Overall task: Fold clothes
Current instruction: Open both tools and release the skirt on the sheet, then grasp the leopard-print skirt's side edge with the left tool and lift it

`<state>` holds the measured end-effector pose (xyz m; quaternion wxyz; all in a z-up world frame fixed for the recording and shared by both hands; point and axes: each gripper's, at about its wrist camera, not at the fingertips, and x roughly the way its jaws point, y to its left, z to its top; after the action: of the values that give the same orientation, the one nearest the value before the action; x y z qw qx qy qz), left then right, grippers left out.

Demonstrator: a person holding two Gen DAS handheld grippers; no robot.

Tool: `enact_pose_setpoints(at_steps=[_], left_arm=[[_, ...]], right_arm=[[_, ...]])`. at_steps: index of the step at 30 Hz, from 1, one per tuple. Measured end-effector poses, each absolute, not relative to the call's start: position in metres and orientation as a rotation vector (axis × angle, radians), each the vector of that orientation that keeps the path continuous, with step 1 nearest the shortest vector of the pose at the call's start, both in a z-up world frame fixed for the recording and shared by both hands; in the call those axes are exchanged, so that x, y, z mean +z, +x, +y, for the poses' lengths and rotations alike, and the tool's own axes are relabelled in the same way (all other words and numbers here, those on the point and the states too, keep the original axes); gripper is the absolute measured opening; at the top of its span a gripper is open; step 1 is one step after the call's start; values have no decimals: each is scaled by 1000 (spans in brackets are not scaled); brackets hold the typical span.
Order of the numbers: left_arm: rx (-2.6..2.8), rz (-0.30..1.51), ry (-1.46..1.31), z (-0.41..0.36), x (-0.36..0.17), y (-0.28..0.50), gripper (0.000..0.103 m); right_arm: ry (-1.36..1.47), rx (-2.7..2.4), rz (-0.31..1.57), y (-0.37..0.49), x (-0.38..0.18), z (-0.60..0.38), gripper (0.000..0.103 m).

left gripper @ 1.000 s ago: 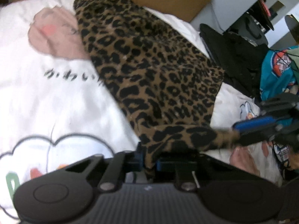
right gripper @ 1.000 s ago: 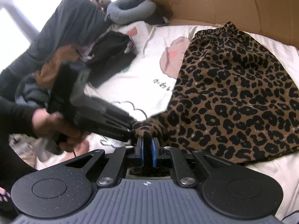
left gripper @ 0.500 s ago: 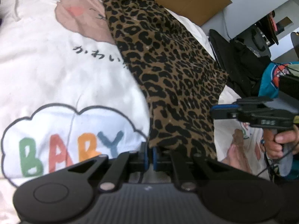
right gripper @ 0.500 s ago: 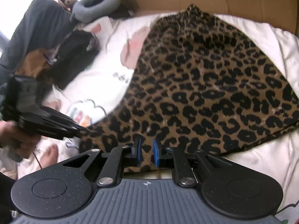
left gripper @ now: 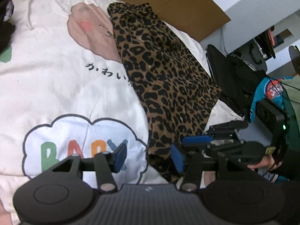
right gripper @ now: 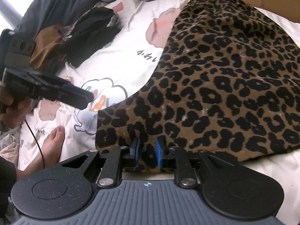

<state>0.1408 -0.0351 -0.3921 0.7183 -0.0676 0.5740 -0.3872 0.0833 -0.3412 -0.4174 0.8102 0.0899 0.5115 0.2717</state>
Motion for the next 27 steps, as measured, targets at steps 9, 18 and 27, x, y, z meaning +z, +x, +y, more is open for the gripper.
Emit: enact_pose_setpoints(at_steps=[9,18,27], left_arm=[[-853,1347,-215,-59,-422,145,59],[-878,1408,-379,-45,-437,143,58],[-892,1458,-549,-39,-451,138,51]], right_arm=[[175,629,1099,83,-421,-328,18],[169,721,1104,68,-417,-310,21],[237,627,1048,74,-398,-346,21]])
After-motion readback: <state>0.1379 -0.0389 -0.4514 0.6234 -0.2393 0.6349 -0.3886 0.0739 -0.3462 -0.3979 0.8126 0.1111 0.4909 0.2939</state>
